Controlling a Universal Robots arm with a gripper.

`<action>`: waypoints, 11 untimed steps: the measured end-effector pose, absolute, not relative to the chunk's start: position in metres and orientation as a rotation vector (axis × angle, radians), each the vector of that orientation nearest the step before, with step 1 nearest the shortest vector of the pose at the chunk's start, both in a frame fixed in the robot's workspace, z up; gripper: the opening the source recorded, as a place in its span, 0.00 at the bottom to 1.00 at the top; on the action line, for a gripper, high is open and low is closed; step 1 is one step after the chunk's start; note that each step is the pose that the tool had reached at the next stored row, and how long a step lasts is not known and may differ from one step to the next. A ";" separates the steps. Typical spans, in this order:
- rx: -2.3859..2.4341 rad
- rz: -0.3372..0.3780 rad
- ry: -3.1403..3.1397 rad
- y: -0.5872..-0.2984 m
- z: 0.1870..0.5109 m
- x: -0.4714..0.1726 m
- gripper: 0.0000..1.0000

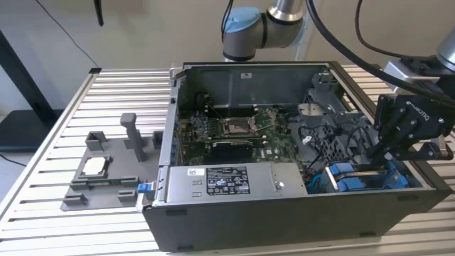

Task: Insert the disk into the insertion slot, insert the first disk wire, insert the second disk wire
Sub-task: 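Insert the first disk wire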

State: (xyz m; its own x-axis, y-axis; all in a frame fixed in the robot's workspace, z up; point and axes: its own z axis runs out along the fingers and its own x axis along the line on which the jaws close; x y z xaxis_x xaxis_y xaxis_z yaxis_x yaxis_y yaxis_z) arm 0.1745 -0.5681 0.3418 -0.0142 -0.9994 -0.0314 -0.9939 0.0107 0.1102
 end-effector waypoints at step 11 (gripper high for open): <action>2.168 -0.157 -2.200 -0.567 0.341 0.173 0.19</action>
State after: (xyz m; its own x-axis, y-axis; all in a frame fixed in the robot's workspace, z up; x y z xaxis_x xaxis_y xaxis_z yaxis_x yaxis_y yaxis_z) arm 0.1731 -0.5672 0.3408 -0.0168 -0.9992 -0.0365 -0.9943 0.0128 0.1061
